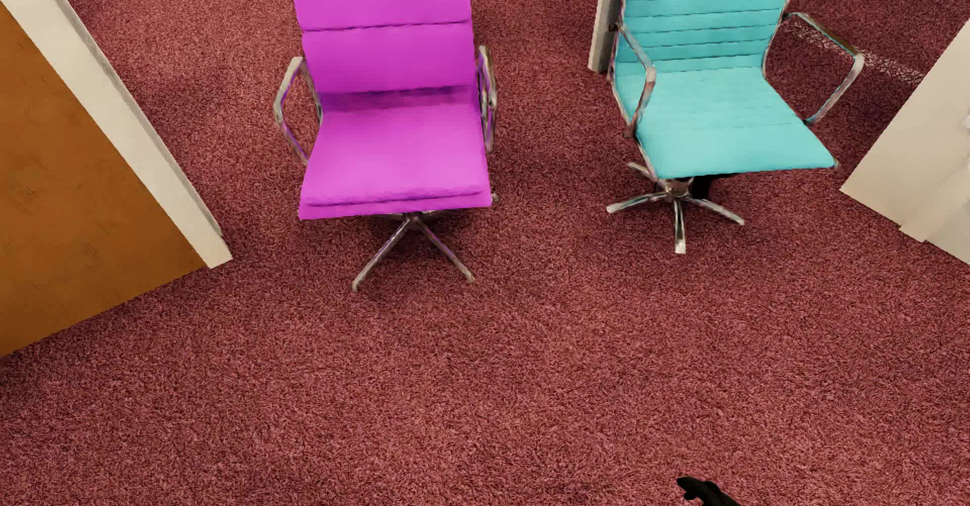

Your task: Perch on purple chair

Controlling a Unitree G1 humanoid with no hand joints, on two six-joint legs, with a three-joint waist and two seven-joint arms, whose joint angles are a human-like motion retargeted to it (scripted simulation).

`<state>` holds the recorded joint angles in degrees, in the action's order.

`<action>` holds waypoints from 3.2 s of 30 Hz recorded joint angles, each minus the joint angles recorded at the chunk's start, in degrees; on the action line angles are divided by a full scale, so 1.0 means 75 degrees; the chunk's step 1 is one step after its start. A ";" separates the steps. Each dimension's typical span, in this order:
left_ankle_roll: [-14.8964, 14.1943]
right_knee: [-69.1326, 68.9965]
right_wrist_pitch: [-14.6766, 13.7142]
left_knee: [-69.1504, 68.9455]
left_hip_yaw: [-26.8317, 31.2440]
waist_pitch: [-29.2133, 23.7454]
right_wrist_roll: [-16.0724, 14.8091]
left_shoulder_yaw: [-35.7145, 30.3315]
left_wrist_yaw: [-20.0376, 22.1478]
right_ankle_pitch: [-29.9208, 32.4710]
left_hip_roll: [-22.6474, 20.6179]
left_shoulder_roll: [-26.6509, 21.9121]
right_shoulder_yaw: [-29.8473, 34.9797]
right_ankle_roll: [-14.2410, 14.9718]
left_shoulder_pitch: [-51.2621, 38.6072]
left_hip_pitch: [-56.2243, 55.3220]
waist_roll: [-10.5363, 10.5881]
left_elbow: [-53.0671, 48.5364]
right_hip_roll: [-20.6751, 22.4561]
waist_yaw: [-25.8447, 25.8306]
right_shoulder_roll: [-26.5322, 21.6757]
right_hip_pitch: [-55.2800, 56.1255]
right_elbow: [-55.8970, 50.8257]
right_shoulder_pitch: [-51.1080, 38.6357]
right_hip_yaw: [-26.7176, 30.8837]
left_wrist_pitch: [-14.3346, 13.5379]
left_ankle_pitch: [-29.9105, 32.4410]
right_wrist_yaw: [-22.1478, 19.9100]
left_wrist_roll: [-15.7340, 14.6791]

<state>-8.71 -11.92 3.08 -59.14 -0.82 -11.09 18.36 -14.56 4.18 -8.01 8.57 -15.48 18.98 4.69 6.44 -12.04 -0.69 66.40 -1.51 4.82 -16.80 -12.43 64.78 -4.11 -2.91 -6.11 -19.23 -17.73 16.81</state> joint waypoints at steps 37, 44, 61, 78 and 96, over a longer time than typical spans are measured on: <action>0.1038 -0.1502 -0.0091 0.2082 -0.1059 -0.0428 -0.0164 -0.1280 0.0028 -0.0278 -0.0259 -0.1847 -0.1208 -0.0186 -0.2516 0.1831 0.0166 -0.0882 -0.0616 -0.0619 -0.0409 0.2196 -0.0238 0.1858 -0.0402 0.0372 -0.1329 0.0574 -0.0509; 0.1212 -0.4494 -0.0229 0.3040 -0.0867 -0.1438 -0.0500 -0.1500 0.0895 -0.0450 0.0183 -0.1749 -0.0394 0.0418 -0.3020 0.0462 0.0051 -0.0686 -0.1064 -0.0787 -0.0167 0.4796 -0.0521 0.0849 0.0262 0.0213 -0.0832 0.0189 -0.1088; -0.0276 -1.2946 0.0333 -0.6350 0.2422 -0.4596 -0.0504 -0.1220 0.2589 -0.3326 0.1542 -0.1005 0.0953 0.1580 -0.2922 -0.6781 0.0229 -0.1902 -0.1503 -0.0501 -0.1232 0.9566 -0.2858 -0.2719 0.2148 0.0721 -0.2727 -0.1811 -0.0892; -0.0596 -1.3503 0.0647 -0.6637 0.1986 -0.4394 -0.0947 -0.0797 0.1962 -0.3750 0.1915 -0.0459 0.0898 0.1232 -0.2785 -0.5413 0.0444 -0.0761 -0.1631 -0.0547 -0.0433 0.8708 -0.1432 -0.2546 0.1992 0.0903 -0.3075 -0.1964 -0.0797; 0.0823 -0.5646 0.0080 0.1711 0.0455 -0.1401 -0.0464 -0.1039 0.0767 -0.2598 0.0452 -0.0736 0.0302 -0.0062 -0.2346 -0.0746 0.0110 -0.0900 -0.0753 -0.0583 -0.0255 0.4775 0.0414 -0.0098 0.0733 0.0063 -0.0993 -0.0221 -0.0230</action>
<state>-2.54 -54.26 3.68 -46.31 2.59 -21.60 14.88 -22.35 9.93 -27.49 11.96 -20.99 21.24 4.23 -11.16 -17.63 0.14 59.65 -7.16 0.45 -18.71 23.39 67.88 -4.84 2.59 -5.64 -26.68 -19.39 15.08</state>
